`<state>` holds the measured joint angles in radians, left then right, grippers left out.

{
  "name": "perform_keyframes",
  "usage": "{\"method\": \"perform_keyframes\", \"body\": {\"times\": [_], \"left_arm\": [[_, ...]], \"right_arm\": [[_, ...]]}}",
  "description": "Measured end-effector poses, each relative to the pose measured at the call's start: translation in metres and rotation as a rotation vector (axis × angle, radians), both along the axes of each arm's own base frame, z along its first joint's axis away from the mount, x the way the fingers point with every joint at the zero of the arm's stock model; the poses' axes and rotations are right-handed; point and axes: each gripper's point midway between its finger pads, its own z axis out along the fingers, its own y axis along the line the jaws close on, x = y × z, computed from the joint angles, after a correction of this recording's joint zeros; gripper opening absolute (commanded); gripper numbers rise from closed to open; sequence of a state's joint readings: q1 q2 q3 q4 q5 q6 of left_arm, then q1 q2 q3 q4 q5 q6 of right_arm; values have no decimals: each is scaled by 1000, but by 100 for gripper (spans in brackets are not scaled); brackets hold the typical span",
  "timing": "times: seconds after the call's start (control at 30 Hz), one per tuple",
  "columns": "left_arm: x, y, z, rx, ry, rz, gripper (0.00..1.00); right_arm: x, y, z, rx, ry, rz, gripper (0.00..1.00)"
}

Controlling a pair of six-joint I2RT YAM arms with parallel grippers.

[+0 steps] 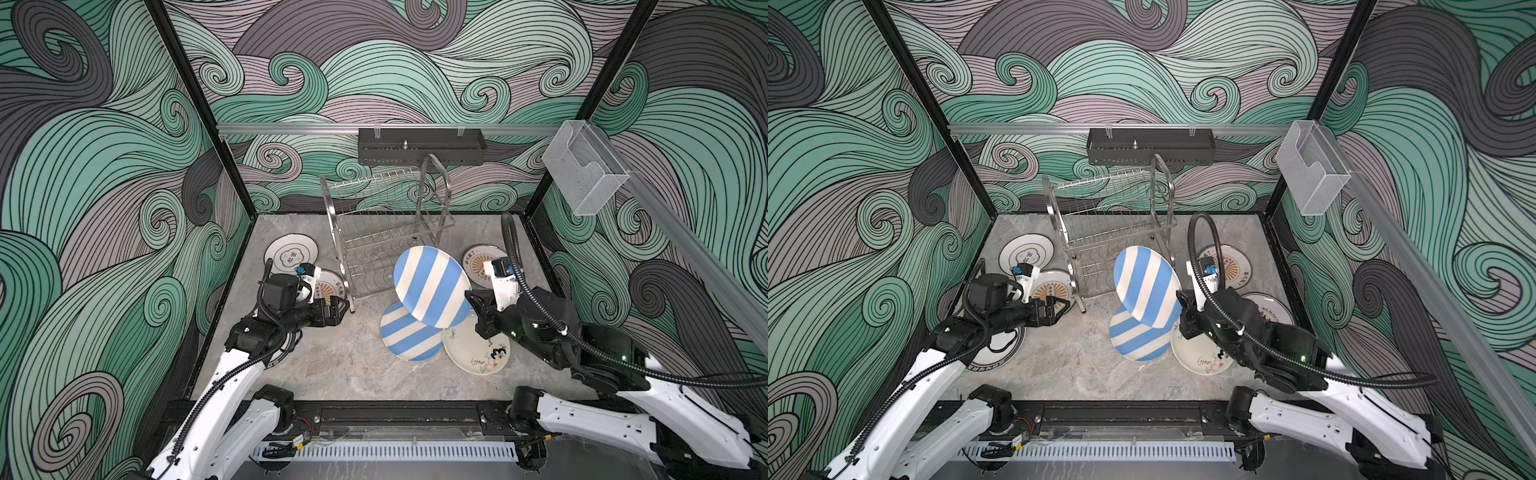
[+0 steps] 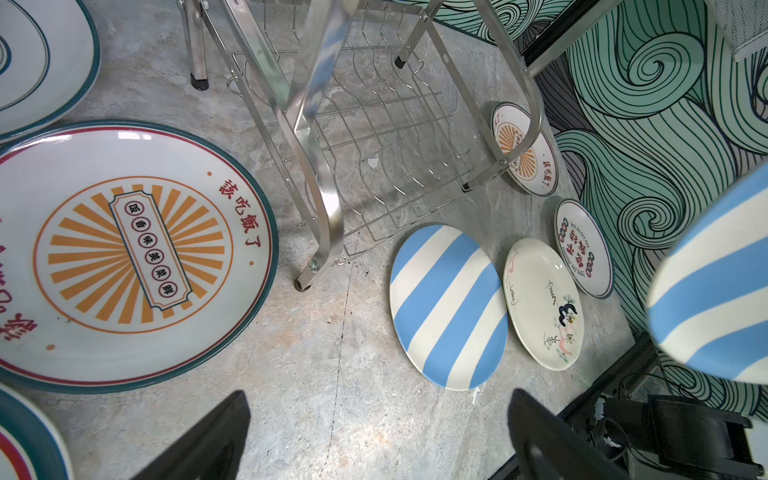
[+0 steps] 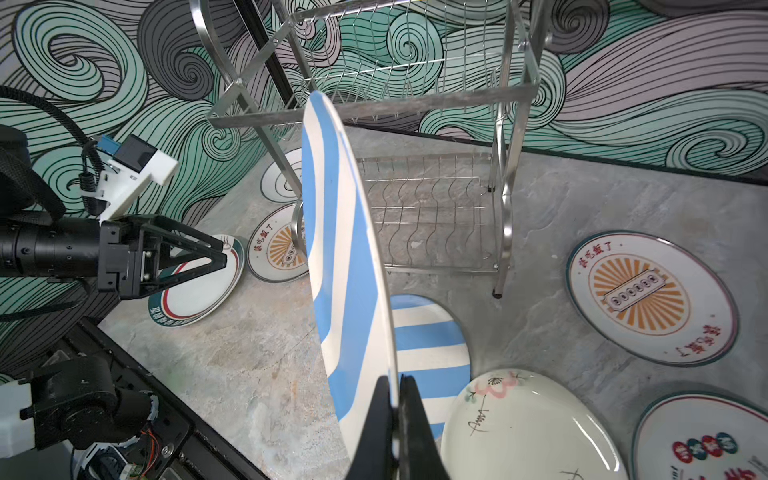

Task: Load the plates into the dish rack
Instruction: 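Lift the striped plate upright with the right gripper toward the dish rack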

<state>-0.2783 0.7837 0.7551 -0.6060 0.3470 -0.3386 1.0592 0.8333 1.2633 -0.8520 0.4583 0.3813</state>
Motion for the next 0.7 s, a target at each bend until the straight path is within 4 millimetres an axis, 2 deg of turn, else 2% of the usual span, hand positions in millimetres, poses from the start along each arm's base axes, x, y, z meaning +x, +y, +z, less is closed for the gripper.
{"method": "perform_keyframes", "body": {"times": [0.2, 0.4, 0.7], "left_arm": [[0, -1, -1, -4, 2, -5, 99], [-2, -3, -4, -13, 10, -17, 99], [-4, -4, -1, -21, -4, -22, 99]], "right_arm": [[26, 13, 57, -65, -81, -48, 0], [64, 24, 93, -118, -130, -120, 0], [122, 21, 143, -149, -222, -251, 0]]}}
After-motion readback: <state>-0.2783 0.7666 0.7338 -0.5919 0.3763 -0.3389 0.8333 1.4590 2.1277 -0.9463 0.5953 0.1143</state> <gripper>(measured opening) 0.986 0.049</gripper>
